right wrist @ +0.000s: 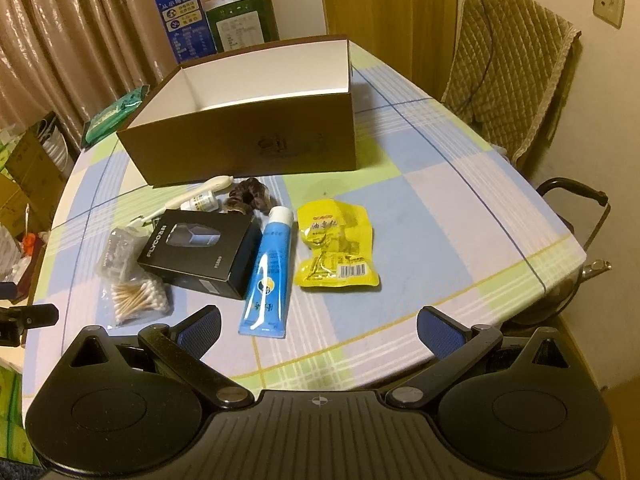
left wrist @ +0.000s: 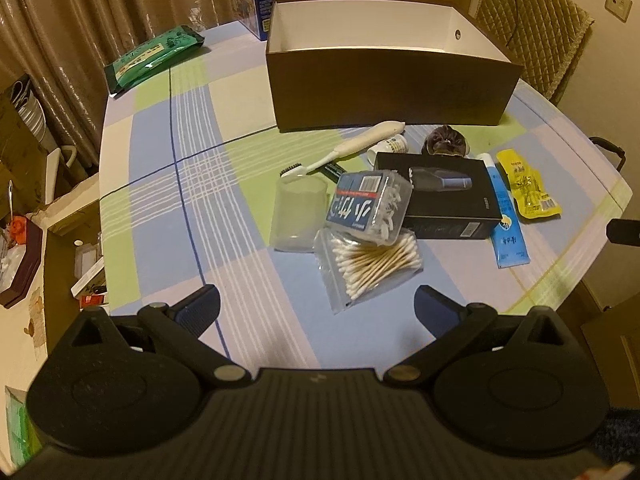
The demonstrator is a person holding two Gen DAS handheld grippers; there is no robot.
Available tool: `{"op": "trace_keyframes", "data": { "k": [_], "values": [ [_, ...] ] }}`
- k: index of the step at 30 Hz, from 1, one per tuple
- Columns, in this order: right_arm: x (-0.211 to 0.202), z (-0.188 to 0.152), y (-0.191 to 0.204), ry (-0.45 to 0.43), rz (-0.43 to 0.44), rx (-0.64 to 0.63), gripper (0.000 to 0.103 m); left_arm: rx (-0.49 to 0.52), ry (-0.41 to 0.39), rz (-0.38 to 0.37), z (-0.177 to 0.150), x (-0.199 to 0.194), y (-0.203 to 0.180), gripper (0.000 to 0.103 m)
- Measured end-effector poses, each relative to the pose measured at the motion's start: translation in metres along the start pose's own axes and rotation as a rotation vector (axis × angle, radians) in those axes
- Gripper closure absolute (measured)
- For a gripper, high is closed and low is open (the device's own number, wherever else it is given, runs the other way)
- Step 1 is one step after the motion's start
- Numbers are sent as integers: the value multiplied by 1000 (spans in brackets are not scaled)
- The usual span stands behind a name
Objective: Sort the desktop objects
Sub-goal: 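Move the right tool toward the yellow snack packet and open it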
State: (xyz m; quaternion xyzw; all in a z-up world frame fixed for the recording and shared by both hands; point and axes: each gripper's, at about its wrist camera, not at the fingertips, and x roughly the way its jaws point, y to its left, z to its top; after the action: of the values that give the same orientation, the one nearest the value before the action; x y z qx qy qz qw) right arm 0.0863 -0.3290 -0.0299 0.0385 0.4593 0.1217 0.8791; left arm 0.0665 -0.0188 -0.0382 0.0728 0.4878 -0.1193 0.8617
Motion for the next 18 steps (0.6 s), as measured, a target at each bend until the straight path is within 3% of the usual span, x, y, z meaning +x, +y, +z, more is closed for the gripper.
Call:
{"op": "trace_keyframes", "data": {
  "k": [8,15,18],
  "values": [
    [11,11,-12,-37,10,-25,2,48,-11,-37,11,10,-6,1],
    [27,9,-19,-94,20,-159,2,67,-40,-53,23,20,-13,2],
    [40,5,-24,-65,32,-198,2,76,-41,-58,27,25,-17,2]
  ]
}}
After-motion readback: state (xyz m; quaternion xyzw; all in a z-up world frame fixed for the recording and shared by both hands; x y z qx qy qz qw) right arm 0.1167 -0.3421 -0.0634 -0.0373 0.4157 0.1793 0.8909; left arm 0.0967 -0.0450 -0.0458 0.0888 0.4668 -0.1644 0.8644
